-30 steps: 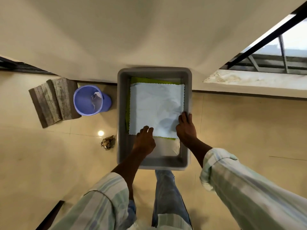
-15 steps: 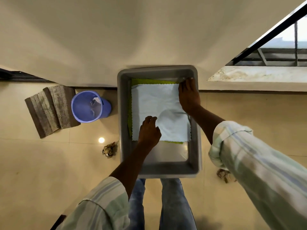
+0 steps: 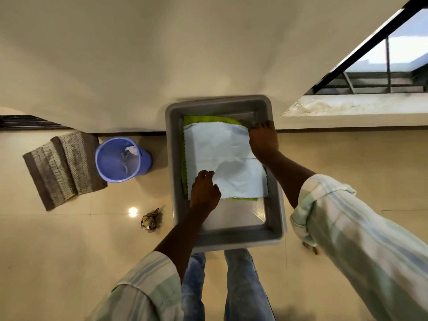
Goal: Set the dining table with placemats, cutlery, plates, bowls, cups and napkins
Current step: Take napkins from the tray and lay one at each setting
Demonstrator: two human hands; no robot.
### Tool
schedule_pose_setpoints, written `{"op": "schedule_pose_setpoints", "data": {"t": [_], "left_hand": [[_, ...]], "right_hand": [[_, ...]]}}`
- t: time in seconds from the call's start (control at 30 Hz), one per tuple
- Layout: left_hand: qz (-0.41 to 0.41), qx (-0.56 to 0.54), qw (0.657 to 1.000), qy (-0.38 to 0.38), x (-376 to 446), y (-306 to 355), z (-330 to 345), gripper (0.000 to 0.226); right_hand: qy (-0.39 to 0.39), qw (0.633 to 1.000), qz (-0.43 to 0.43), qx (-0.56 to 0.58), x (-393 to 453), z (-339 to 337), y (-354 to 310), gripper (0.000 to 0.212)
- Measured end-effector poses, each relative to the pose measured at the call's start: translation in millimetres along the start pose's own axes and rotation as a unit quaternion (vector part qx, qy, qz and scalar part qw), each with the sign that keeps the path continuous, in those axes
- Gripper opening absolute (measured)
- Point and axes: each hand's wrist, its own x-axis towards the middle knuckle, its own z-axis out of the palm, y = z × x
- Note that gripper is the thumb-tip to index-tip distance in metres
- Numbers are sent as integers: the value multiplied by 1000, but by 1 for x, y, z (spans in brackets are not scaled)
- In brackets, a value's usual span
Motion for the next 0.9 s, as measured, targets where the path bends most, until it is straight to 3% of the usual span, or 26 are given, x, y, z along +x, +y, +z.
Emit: {"op": "schedule_pose_setpoints", "data": {"t": [0.23,0.47,0.67,0.8,0.9], "left_hand": [[21,5,1000,-2,-23,12,-39,46],[43,-19,999,27,-66,20,-86,45],[110,-40,990,82,-102,43,-149,70],[165,-33,986,21,-111,77,-195,92],[228,-31,970,-79,-120,100,-222,68]], "right_hand": [[94,980,58,164,-51,-60,-27,25],[120,973,71,185,-111,-117,-51,14],[89,895,99,426,-160,-192,-69,5],[25,909,12,416,-189,-243,-70,12],[-34,896,-22,441,-207,-277,-67,5]]}}
